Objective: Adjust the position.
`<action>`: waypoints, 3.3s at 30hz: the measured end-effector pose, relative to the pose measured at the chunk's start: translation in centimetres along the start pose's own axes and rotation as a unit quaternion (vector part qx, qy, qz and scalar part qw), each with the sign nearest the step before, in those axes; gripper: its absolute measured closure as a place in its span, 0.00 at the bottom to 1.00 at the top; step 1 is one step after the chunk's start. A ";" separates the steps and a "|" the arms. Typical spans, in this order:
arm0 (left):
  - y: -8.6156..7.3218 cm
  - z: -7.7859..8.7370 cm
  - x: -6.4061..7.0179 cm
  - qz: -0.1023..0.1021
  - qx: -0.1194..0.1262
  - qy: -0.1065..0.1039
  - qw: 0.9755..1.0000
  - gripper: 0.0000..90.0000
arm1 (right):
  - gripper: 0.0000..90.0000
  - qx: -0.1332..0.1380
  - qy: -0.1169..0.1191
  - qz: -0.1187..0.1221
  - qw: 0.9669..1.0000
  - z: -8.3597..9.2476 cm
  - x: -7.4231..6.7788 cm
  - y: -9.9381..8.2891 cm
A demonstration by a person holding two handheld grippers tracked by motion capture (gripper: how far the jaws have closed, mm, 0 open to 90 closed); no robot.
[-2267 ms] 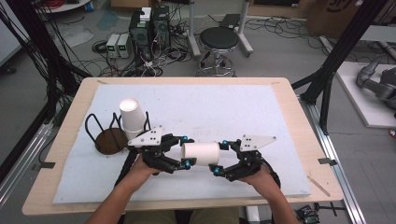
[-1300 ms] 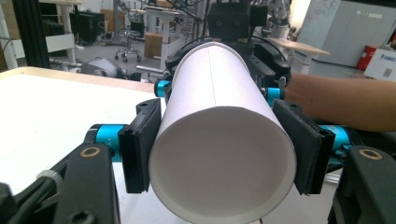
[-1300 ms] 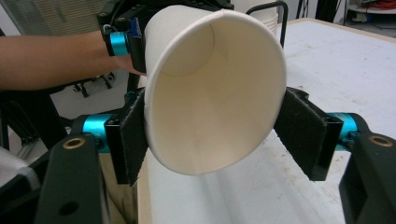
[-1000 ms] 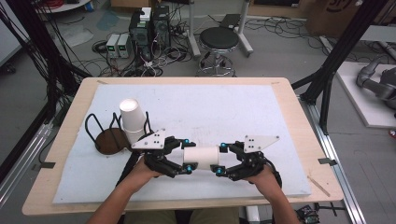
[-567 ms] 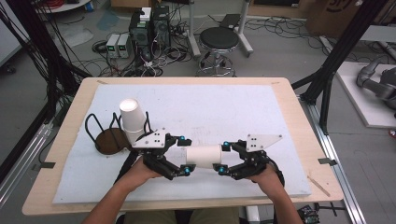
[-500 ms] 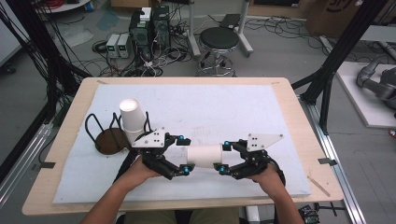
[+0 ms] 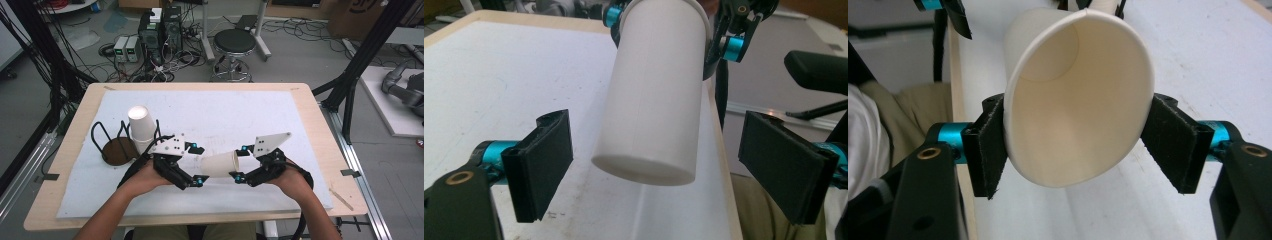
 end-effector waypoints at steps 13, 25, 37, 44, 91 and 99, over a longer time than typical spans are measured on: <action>-0.1 -1.7 -0.1 -0.015 -0.090 -0.016 0.996 0.22 | 0.34 -0.110 -0.013 0.066 0.992 -1.2 -0.7 2.6; -1.0 -3.0 0.1 -0.011 -0.137 -0.036 0.990 0.29 | 0.33 -0.149 -0.004 0.087 0.985 -2.4 -1.4 3.2; -1.4 -3.4 0.1 -0.016 -0.153 -0.052 0.987 0.39 | 0.33 -0.156 0.006 0.092 0.983 -2.9 -1.9 3.4; -1.6 -3.7 0.2 -0.015 -0.157 -0.053 0.986 0.39 | 0.33 -0.158 0.009 0.097 0.983 -2.9 -2.0 3.4; -4.7 2.5 -1.7 0.029 0.170 0.067 0.983 0.35 | 0.24 0.094 -0.209 -0.153 0.961 3.5 2.0 -7.3; -5.8 3.8 -2.0 0.041 0.181 0.091 0.978 0.35 | 0.24 0.097 -0.230 -0.168 0.954 3.8 2.2 -8.4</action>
Point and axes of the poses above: each handheld gripper's, and its own axes: z roughly backward along the jaws, y roughly out of its top, x roughly to its right, the point moved 4 cm from there along -z, roughly forward along the jaws, and after that the axes turned 2 degrees about -x, right-handed, at the moved point
